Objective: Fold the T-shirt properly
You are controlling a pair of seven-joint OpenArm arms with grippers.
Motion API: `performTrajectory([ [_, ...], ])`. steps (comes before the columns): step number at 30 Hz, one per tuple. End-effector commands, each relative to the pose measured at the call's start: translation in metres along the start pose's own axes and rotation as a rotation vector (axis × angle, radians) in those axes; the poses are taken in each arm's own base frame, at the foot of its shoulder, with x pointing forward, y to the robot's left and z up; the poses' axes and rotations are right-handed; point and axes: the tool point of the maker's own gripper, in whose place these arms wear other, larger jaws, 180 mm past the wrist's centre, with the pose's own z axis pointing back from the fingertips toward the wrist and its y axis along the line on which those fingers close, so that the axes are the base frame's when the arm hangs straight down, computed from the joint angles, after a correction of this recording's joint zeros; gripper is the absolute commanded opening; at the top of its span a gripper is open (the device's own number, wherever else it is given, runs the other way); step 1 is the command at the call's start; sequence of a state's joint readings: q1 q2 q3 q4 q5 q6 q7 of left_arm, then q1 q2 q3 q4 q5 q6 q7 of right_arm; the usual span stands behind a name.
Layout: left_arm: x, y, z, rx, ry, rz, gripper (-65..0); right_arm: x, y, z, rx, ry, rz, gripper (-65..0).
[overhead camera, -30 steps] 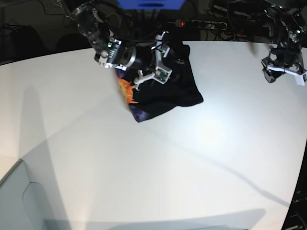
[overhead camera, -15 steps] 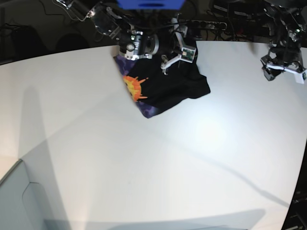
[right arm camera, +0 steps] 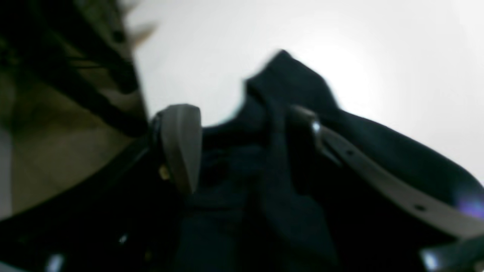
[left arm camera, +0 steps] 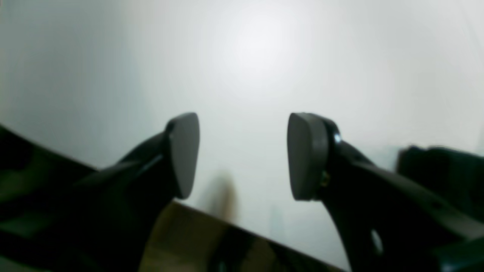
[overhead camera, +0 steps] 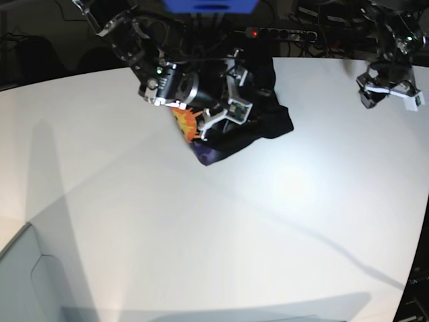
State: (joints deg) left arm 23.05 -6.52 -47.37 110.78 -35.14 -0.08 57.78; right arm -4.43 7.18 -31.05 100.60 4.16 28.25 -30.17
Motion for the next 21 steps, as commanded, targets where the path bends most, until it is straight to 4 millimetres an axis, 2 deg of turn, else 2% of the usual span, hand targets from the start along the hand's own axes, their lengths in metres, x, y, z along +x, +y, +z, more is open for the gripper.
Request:
performTrajectory([
  [1, 0.0, -0.009, 0.003, -0.04, -0.01, 0.018, -29.1, 0.013, -0.003, 0.006, -0.009, -0.056, -0.007, -26.5],
  [3, -0.012, -0.021, 0.002, -0.107, 0.008, 0.087, -29.0, 0.008, -0.017, 0.016, -0.064, -0.056, -0.035, -21.5],
  [5, -0.025, -0.046, 0.001, -0.215, 0.052, 0.143, -28.9, 0.003, -0.033, 0.028, -0.125, -0.058, -0.061, -17.5],
  [6, -0.032, -0.062, 0.002, -0.277, 0.086, 0.155, -27.6, 0.003, -0.042, 0.034, -0.154, -0.062, -0.065, -16.7],
  [11, -0.065, -0.112, -0.003, -0.432, 0.208, 0.179, -20.0, -0.006, -0.07, 0.059, -0.244, -0.036, -0.054, -16.7],
  [15, -0.101, -0.132, -0.016, -0.482, 0.331, 0.197, -18.9, -0.015, -0.089, 0.075, -0.306, -0.016, -0.057, -16.7],
  [19, -0.124, -0.145, -0.027, -0.51, 0.417, 0.214, -18.9, -0.022, -0.102, 0.087, -0.35, 0.003, -0.063, -16.7],
  [21, -0.127, -0.154, -0.031, -0.53, 0.437, 0.207, -19.0, -0.022, -0.102, 0.088, -0.35, 0.004, -0.062, -16.7],
])
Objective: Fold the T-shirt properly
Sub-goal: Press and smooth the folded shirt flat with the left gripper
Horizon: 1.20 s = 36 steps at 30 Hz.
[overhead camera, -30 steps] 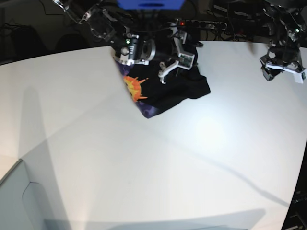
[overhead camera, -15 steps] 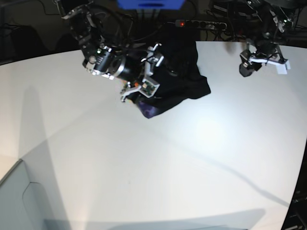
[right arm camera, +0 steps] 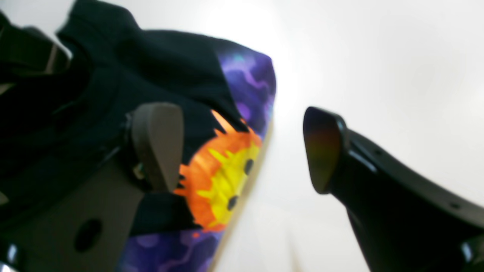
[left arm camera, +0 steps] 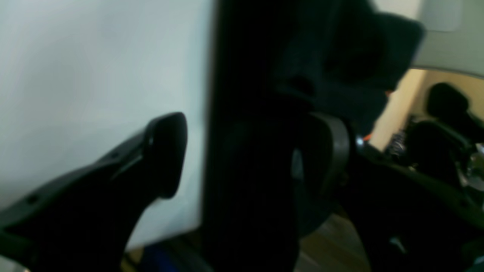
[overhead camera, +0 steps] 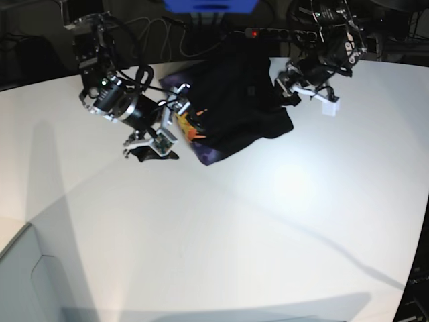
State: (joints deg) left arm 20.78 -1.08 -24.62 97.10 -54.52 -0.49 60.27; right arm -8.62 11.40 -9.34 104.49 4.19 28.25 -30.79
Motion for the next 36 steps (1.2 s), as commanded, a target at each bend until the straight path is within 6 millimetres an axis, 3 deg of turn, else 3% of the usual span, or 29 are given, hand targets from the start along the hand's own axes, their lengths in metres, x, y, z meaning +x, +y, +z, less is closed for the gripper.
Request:
performTrajectory([
  [1, -0.004, 0.004, -0.002, 0.02, 0.025, -0.004, -19.0, 0.016, 0.0, 0.002, 0.008, -0.059, 0.014, -16.7],
  [4, -0.009, -0.004, -0.009, 0.002, 0.053, -0.018, -19.2, 0.016, -0.001, 0.003, 0.007, -0.058, 0.015, -16.7],
  [6, -0.01, -0.008, -0.012, -0.006, 0.069, -0.039, -22.9, 0.014, -0.006, 0.005, -0.009, -0.056, 0.009, -16.7],
  [11, -0.007, -0.01, -0.014, -0.009, 0.056, -0.061, -46.1, 0.006, -0.024, 0.014, -0.07, -0.044, -0.023, -16.7],
  [17, 0.001, -0.006, -0.015, 0.023, 0.049, -0.14, -65.0, -0.004, -0.049, 0.029, -0.15, -0.029, -0.049, -16.7],
  [22, 0.004, -0.019, -0.031, 0.05, 0.09, -0.286, -65.0, -0.017, -0.064, 0.043, -0.209, -0.01, -0.079, -16.7],
  [25, 0.002, -0.036, -0.05, 0.043, 0.131, -0.38, -65.0, -0.02, -0.074, 0.057, -0.26, -0.006, -0.086, -16.7],
  [36, 0.009, -0.088, -0.136, 0.074, 0.382, -0.83, -65.0, -0.044, -0.129, 0.139, -0.542, 0.037, -0.123, -16.6],
])
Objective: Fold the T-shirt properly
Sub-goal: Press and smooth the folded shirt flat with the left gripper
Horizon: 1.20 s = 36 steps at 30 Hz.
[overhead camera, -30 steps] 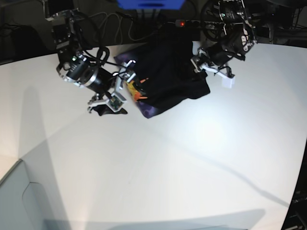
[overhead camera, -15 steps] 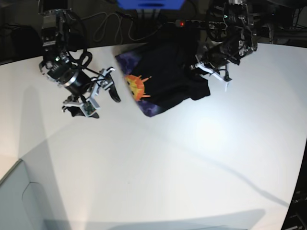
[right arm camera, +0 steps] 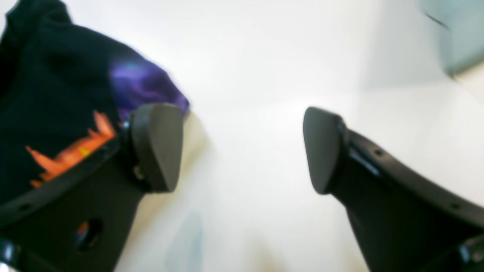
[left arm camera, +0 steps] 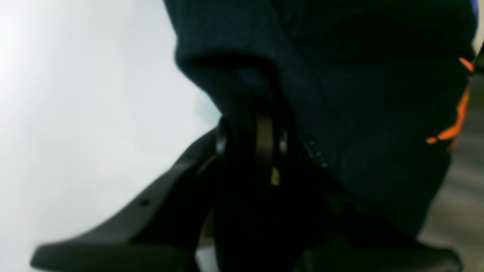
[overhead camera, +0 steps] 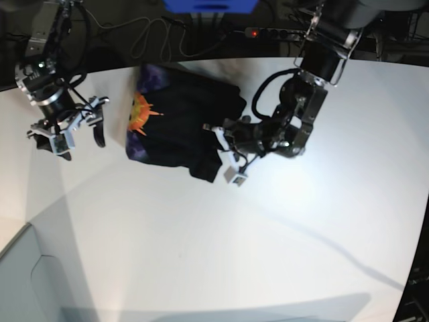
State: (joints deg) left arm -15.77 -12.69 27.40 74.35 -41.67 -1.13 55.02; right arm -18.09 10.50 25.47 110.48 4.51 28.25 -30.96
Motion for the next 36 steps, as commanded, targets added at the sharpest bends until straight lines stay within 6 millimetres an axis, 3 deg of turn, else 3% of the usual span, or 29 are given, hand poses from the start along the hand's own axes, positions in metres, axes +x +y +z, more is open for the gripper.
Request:
performTrajectory([
  [1, 0.005, 0.013, -0.002, 0.075, 0.034, -0.049, -65.0, 0.016, -0.009, 0.007, -0.022, -0.056, 0.022, -16.6],
  [7, 0.038, -0.007, -0.019, 0.119, 0.087, -0.322, -65.0, -0.003, -0.036, 0.031, -0.115, -0.007, 0.011, -16.6],
  [13, 0.04, -0.043, -0.038, 0.114, 0.097, -0.677, -65.0, -0.02, -0.048, 0.048, -0.189, 0.022, -0.045, -16.7],
  [20, 0.062, -0.085, -0.048, 0.088, 0.038, -0.924, -65.0, -0.033, -0.055, 0.059, -0.254, 0.034, -0.118, -16.7],
  [27, 0.097, -0.121, -0.053, 0.208, -0.077, -1.203, -65.0, -0.047, -0.052, 0.067, -0.261, 0.069, -0.135, -16.7],
  [33, 0.085, -0.144, -0.058, 0.147, -0.021, -1.444, -65.0, -0.047, -0.049, 0.074, -0.259, 0.081, -0.117, -16.7],
  [36, 0.088, -0.136, -0.057, 0.194, 0.006, -1.478, -65.0, -0.043, -0.048, 0.077, -0.261, 0.074, -0.102, -16.7],
])
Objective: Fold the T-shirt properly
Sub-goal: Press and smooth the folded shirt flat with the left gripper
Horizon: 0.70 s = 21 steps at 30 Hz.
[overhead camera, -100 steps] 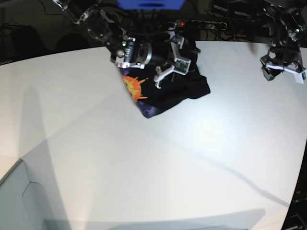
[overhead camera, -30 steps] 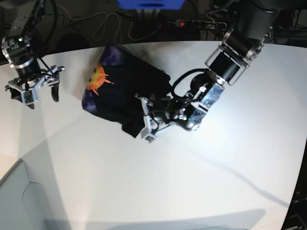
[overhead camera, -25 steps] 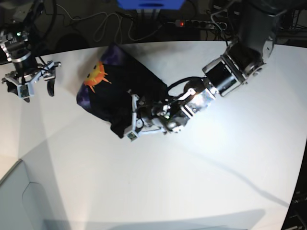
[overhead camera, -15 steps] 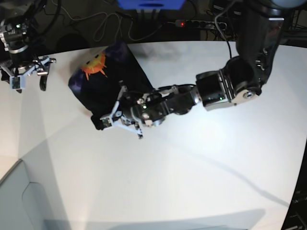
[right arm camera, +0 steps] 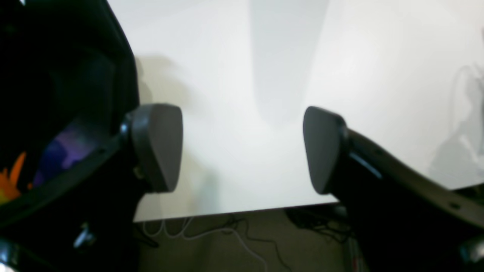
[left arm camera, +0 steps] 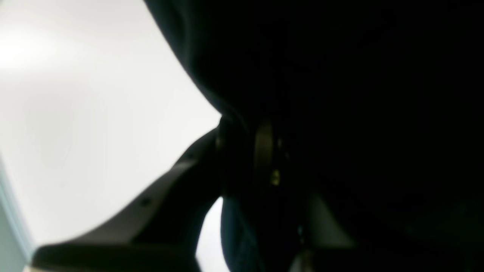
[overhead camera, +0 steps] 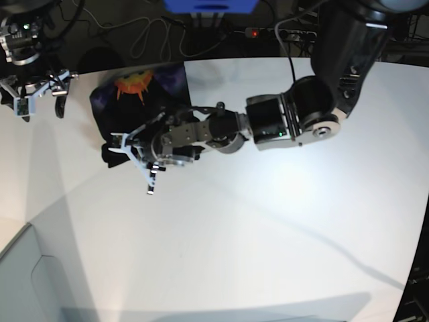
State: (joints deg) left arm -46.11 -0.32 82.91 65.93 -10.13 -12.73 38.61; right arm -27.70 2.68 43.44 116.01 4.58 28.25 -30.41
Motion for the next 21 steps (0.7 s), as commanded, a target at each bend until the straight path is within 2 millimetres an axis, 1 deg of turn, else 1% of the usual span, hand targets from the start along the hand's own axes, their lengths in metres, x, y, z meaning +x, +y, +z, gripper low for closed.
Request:
performTrajectory([
  [1, 0.007, 0.019, 0.006, 0.047, 0.004, -0.02, -65.0, 0.009, 0.0, 0.003, 0.006, -0.034, 0.018, -16.7],
  [3, 0.001, 0.02, 0.007, 0.047, 0.042, -0.025, -65.0, 0.008, 0.001, 0.004, 0.006, -0.033, 0.009, -16.7],
  [5, 0.001, 0.021, 0.008, 0.05, 0.064, -0.028, -65.0, 0.008, 0.002, 0.003, 0.008, -0.033, 0.007, -16.7],
  [7, 0.0, 0.03, 0.01, 0.069, 0.068, 0.004, -64.3, 0.008, 0.004, 0.003, 0.011, -0.033, 0.005, -16.7],
  [8, 0.001, 0.036, 0.013, 0.08, 0.06, 0.025, -60.4, 0.007, 0.005, 0.003, 0.013, -0.033, -0.001, -16.7],
  [10, 0.003, 0.043, 0.016, 0.093, 0.049, 0.051, -50.1, 0.007, 0.007, 0.003, 0.014, -0.034, -0.009, -16.7],
  [12, 0.006, 0.048, 0.019, 0.101, 0.035, 0.062, -37.0, 0.007, 0.007, 0.003, 0.015, -0.034, -0.009, -16.7],
  [13, 0.004, 0.05, 0.02, 0.104, 0.036, 0.068, -30.4, 0.007, 0.007, 0.003, 0.015, -0.034, -0.009, -16.7],
  [14, 0.0, 0.053, 0.021, 0.11, 0.038, 0.08, -24.8, 0.007, 0.007, 0.003, 0.015, -0.034, -0.009, -16.7],
  [15, 0.001, 0.056, 0.023, 0.116, 0.033, 0.089, -20.8, 0.007, 0.007, 0.003, 0.015, -0.034, -0.009, -16.7],
  [16, 0.001, 0.06, 0.025, 0.124, 0.026, 0.099, -17.8, 0.008, 0.007, 0.003, 0.015, -0.037, -0.008, -16.7],
  [18, 0.008, 0.067, 0.031, 0.14, -0.004, 0.113, -14.3, 0.009, 0.007, 0.003, 0.014, -0.039, -0.006, -16.7],
  [19, 0.01, 0.072, 0.035, 0.149, -0.016, 0.124, -13.5, 0.01, 0.007, 0.003, 0.014, -0.042, -0.007, -16.7],
  [21, 0.003, 0.081, 0.043, 0.174, -0.03, 0.167, -13.3, 0.01, 0.007, 0.002, 0.013, -0.044, -0.007, -16.7],
])
